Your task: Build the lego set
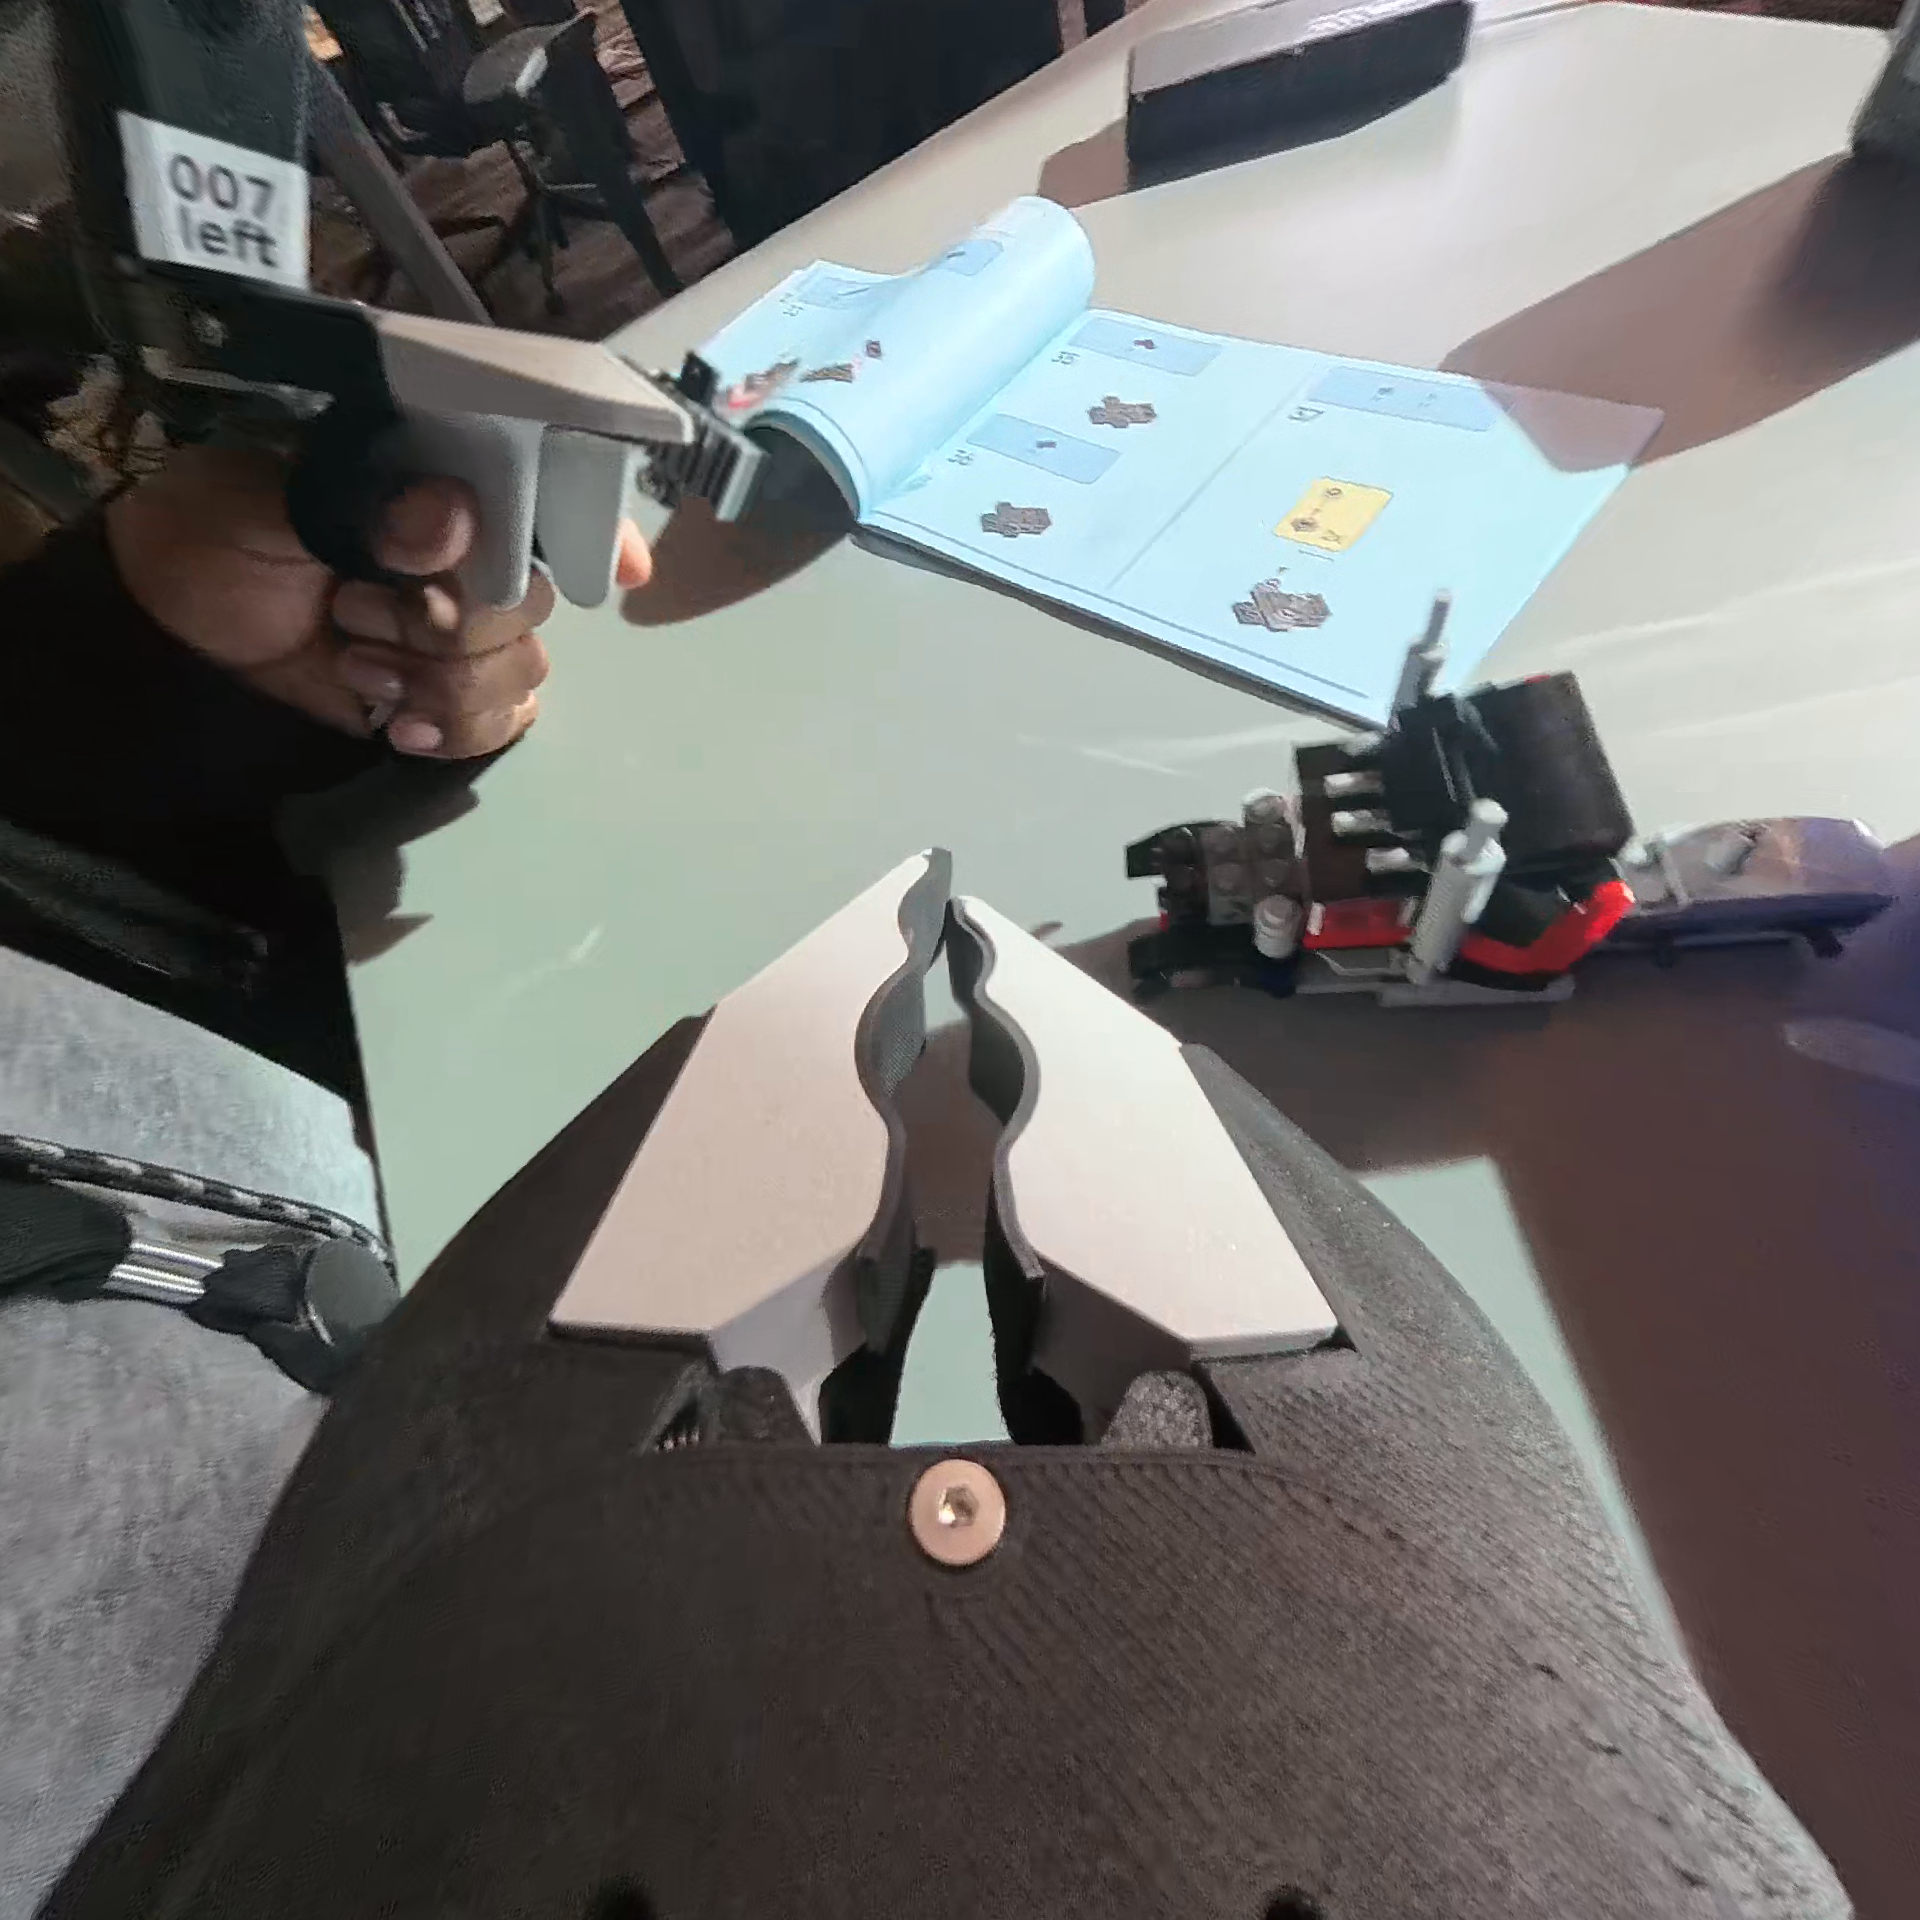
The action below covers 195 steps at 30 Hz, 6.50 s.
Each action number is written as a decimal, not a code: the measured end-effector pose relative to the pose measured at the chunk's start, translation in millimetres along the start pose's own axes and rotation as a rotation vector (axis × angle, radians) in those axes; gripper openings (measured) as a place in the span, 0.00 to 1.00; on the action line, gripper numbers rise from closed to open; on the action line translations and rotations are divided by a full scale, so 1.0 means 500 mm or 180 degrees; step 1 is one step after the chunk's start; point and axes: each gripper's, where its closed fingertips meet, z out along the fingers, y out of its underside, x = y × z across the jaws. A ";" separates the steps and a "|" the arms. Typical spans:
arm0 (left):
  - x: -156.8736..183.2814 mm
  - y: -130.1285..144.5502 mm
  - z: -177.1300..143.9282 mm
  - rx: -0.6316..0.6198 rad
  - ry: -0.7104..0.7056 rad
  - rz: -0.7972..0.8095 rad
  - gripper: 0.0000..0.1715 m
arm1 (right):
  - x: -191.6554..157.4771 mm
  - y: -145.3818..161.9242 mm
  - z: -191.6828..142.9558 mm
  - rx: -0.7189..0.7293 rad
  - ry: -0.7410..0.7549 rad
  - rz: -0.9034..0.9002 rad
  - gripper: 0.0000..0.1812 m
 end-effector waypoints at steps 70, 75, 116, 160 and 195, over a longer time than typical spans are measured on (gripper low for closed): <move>-0.023 -0.029 0.066 0.0984 -0.0553 -0.0825 0.05 | -0.061 -0.144 0.142 0.0755 0.0501 -0.0495 0.04; -0.031 -0.030 0.062 0.1008 -0.0544 -0.0946 0.05 | -0.061 -0.147 0.135 0.0898 0.0272 -0.0144 0.00; -0.030 -0.025 0.067 0.0946 -0.0580 -0.0896 0.05 | -0.057 -0.137 0.145 0.0623 0.0658 -0.0639 0.04; -0.021 -0.026 0.070 0.0908 -0.0411 -0.0952 0.05 | -0.058 -0.143 0.141 0.0845 0.0229 -0.0039 0.04; -0.019 -0.007 0.090 0.0652 -0.0493 -0.0875 0.05 | -0.047 -0.119 0.131 0.0582 0.0443 -0.0118 0.04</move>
